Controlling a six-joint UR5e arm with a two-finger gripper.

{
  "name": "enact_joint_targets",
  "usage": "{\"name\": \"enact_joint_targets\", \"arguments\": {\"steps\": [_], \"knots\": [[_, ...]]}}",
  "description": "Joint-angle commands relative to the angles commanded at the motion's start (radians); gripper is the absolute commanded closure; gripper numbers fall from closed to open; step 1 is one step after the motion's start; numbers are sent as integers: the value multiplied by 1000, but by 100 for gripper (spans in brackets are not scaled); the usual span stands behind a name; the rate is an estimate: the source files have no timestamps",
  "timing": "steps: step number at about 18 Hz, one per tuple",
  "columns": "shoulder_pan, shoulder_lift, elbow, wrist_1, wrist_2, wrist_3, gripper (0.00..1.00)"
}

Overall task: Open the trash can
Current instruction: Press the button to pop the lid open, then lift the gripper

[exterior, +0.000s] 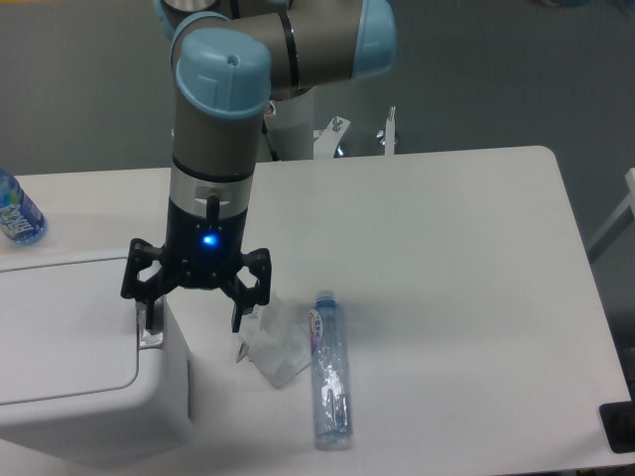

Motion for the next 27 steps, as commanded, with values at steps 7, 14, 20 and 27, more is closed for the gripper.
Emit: {"name": "enact_joint_targets", "arguments": {"steps": [7,14,20,27], "knots": [[0,-5,3,0,0,0,0],[0,-2,37,2,0,0,0],[70,3,118,24,6,44,0],[216,38,88,17,17,271,0]]}}
